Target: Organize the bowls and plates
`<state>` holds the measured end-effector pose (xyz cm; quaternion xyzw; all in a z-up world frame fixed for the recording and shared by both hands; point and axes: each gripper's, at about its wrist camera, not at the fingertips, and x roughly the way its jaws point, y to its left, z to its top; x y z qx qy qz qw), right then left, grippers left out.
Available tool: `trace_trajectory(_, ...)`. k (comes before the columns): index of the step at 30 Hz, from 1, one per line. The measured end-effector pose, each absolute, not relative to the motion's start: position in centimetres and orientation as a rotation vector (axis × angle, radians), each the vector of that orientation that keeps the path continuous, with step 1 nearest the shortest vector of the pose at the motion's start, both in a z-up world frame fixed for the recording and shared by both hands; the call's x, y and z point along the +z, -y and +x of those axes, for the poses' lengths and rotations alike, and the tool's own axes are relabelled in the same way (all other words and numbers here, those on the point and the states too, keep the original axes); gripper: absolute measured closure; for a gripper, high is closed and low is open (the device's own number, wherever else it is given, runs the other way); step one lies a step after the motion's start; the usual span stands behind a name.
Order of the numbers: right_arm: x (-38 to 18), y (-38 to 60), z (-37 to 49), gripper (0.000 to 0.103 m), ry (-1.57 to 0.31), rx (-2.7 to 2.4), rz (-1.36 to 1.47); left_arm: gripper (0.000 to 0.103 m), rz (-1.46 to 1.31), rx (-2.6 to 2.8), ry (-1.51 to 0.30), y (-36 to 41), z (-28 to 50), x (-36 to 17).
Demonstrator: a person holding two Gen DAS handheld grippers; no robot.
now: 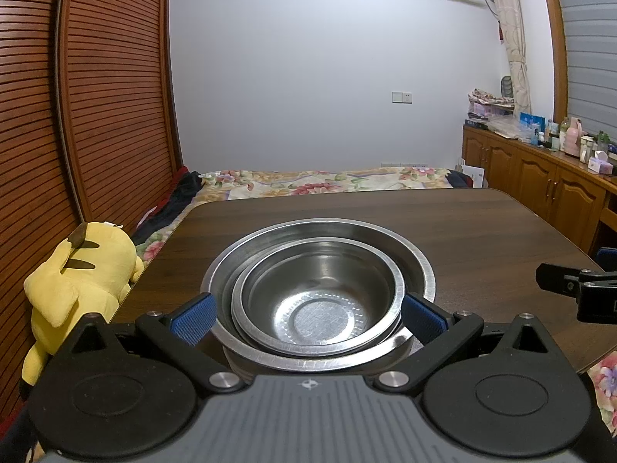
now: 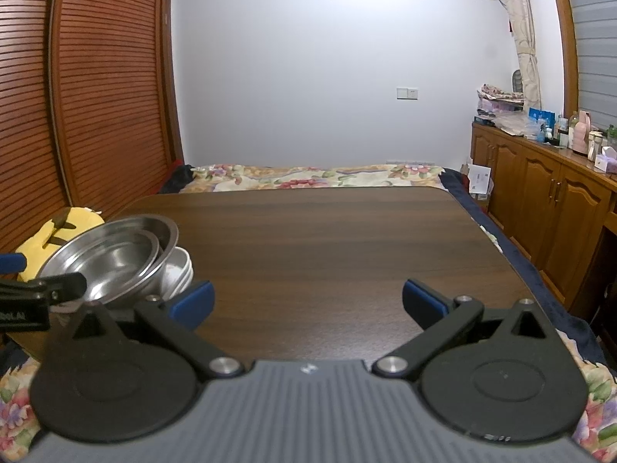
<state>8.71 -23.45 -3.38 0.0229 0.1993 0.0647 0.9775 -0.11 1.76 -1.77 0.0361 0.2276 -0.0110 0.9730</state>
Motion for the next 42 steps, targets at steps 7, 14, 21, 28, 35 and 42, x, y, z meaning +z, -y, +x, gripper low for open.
trace_trajectory(7,-3.44,23.24,8.73,0.0,-0.398,0.127,0.043,0.0,0.071,-0.022,-0.459,-1.76,-0.11,-1.76)
trace_trajectory(14,-3.52,23.35,8.77,0.0,-0.402,0.131,0.046,0.0,0.071,-0.021,-0.46,-1.77,-0.1,-1.77)
trace_trajectory(21,-3.41,23.41,8.68,0.0,-0.398,0.131,0.048,0.0,0.075,-0.02,-0.457,-1.76,-0.11,-1.79)
trace_trajectory(28,-3.44,23.67,8.72,0.0,-0.398,0.128,0.055,0.0,0.075,-0.019,-0.457,-1.76,-0.12,-1.77)
trace_trajectory(35,-3.43,23.73,8.74,0.0,-0.399,0.129,0.053,0.0,0.075,-0.02,-0.456,-1.69,-0.17,-1.8)
trace_trajectory(42,-3.46,23.72,8.74,0.0,-0.398,0.13,0.052,0.0,0.075,-0.02,-0.457,-1.67,-0.18,-1.81)
